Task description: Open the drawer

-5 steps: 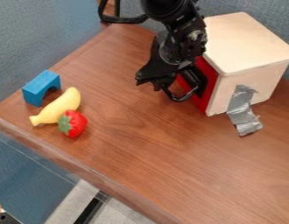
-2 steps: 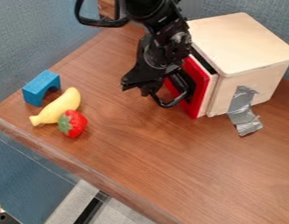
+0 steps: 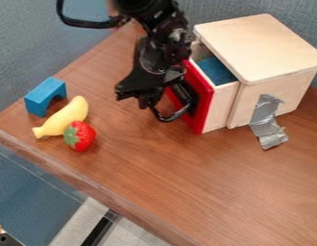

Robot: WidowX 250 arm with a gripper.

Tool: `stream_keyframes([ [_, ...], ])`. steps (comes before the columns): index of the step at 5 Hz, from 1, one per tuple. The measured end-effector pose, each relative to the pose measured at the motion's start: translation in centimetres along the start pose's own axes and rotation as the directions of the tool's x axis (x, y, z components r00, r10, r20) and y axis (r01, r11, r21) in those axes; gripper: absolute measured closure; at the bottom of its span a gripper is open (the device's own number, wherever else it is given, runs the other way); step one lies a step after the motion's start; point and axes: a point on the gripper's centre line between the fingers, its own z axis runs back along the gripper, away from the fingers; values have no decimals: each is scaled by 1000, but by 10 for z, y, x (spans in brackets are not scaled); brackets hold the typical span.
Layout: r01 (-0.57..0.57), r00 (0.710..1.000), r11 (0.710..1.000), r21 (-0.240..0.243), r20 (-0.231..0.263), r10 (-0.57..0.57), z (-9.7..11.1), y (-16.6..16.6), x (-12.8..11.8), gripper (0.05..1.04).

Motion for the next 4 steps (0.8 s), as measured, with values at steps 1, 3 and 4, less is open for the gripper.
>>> stream_keyframes([
  [1, 13, 1000, 1000, 18, -6, -13, 2, 7, 0, 967],
  [3, 28, 999, 999, 21, -19, -28, 7, 15, 0, 968],
  [4, 43, 999, 999, 28, -28, -42, 7, 19, 1, 968],
])
